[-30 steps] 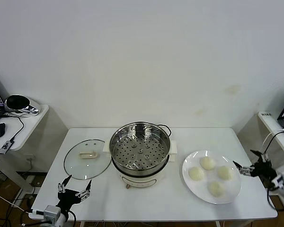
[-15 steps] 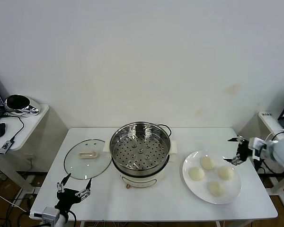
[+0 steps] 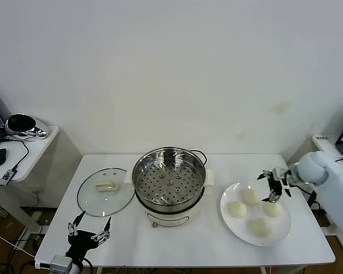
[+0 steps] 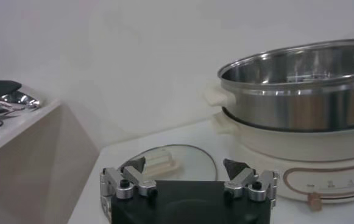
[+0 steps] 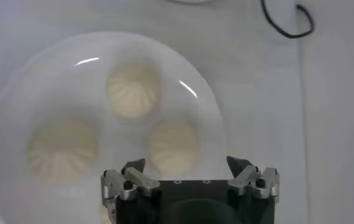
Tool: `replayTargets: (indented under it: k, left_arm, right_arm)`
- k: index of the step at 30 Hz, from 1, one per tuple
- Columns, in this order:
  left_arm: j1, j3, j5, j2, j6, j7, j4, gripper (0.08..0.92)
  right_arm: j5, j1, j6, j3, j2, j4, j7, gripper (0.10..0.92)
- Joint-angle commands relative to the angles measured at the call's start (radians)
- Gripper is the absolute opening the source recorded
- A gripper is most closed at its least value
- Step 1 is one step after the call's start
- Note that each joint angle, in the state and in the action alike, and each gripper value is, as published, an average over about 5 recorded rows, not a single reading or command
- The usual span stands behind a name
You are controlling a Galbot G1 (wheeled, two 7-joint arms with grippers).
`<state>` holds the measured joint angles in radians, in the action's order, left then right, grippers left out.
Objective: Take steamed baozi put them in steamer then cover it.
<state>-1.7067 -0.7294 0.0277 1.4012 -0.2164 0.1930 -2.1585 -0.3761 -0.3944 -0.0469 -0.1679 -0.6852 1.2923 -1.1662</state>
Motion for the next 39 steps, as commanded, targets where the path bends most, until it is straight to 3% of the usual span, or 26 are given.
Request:
replayTargets:
  k: [1,11,29,39]
  left_arm:
    - [-0.029,0.002,0.008,0.014,0.001,-0.001,-0.036,0.823]
    - [-0.028,-0.005,0.004,0.007,0.0,0.004,-0.046,0.823]
    - [-0.032,0.001,0.01,0.017,0.0,0.003,-0.035,0.823]
    - [-0.031,0.006,0.016,0.018,-0.002,0.005,-0.036,0.823]
  right_arm:
    - [-0.122,0.107,0.054,-0.145,-0.097,-0.115,-0.032,0.823]
    - [-0.179,0.075,0.033,-0.107,-0.177,-0.212,0.015,0.823]
    - [-0.175,0.072,-0.002,-0.106,-0.184,-0.232,0.025,0.819]
    - [-0.142,0.063,-0.014,-0.096,-0.162,-0.208,0.015,0.599]
